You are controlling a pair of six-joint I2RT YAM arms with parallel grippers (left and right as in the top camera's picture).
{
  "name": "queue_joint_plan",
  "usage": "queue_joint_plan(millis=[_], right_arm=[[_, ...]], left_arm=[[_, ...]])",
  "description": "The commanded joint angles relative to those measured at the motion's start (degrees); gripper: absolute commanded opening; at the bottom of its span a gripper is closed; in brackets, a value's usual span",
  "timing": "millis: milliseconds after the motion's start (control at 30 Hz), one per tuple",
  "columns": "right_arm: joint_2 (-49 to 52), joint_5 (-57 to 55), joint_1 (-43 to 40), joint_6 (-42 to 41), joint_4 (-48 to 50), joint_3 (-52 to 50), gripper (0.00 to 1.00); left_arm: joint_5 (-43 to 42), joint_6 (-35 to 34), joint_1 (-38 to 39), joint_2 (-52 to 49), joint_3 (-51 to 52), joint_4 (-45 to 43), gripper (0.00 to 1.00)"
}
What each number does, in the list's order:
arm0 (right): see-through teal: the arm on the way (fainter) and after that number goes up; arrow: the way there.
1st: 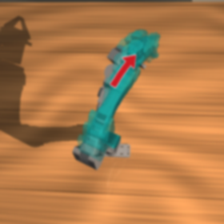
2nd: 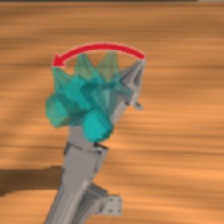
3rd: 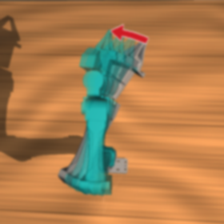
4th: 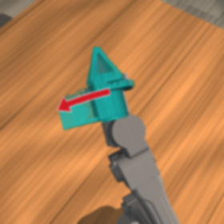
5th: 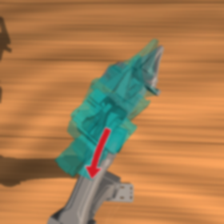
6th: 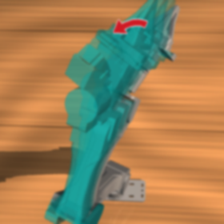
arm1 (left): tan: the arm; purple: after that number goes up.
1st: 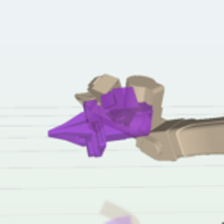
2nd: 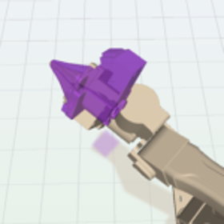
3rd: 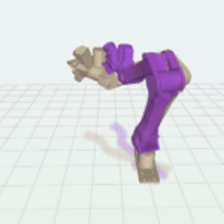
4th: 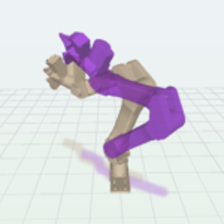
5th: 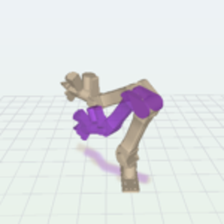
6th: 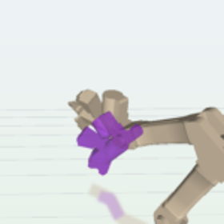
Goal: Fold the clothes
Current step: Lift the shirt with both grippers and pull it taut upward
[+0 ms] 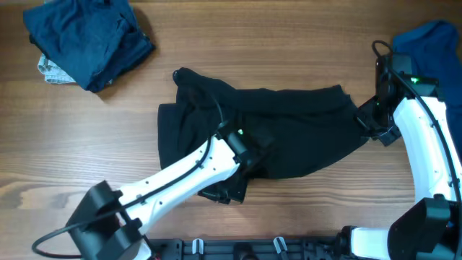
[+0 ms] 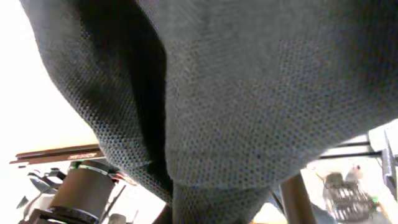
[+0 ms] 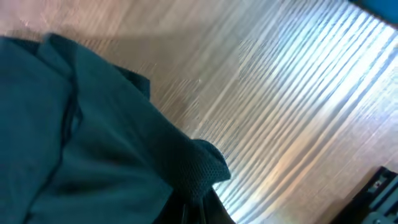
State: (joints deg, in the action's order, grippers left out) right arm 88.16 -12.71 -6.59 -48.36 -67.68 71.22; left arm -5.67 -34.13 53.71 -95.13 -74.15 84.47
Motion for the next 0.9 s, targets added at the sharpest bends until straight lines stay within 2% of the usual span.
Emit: queue_joint_plan(millis=[0,100,167,233,300,433,600,733,867], right_arm=[[-2.38,-1.68,-0.35,0.39,2.49,0.09,0.04],[-3.43,9.53,-0.35,15.45,9.66,2.36,0.04],[-3.91,14.91,-0.35,20.83,11.72,4.52,0.04],[-4.85,17.14,-0.35,22.10,11.61,8.85,0.04],[-5.70,17.27,-0.35,23.08,9.92,13.90,0.04],[-6.43,17.27,-0.35,26.38,3.30,28.13,0.04],[-6.64,17.05,-0.35,29.05,-6.40,45.09,0.04],[-8.24,17.18,-0.35,29.31,-12.00,53.96,0.04],[-10.32,19.10,-0.35,29.31,-13.81,57.16,0.04]], left_arm=[[8.31,-2.82,-2.84,4.90,-1.42,0.09,0.04],[13.33,-2.78,-7.45,7.08,-6.32,-2.29,0.04],[16.15,-2.14,-10.01,7.85,-10.25,-3.76,0.04],[20.70,-1.53,-12.61,8.13,-16.48,-4.07,0.04],[21.31,3.58,-14.32,8.13,-24.15,-4.11,0.04],[21.44,8.52,-14.99,8.13,-40.24,-4.04,0.04],[21.84,9.75,-14.93,8.15,-56.30,-0.35,0.04],[21.79,9.70,-14.93,8.35,-64.70,5.60,0.04],[21.84,9.03,-13.70,9.73,-66.88,8.35,0.04]])
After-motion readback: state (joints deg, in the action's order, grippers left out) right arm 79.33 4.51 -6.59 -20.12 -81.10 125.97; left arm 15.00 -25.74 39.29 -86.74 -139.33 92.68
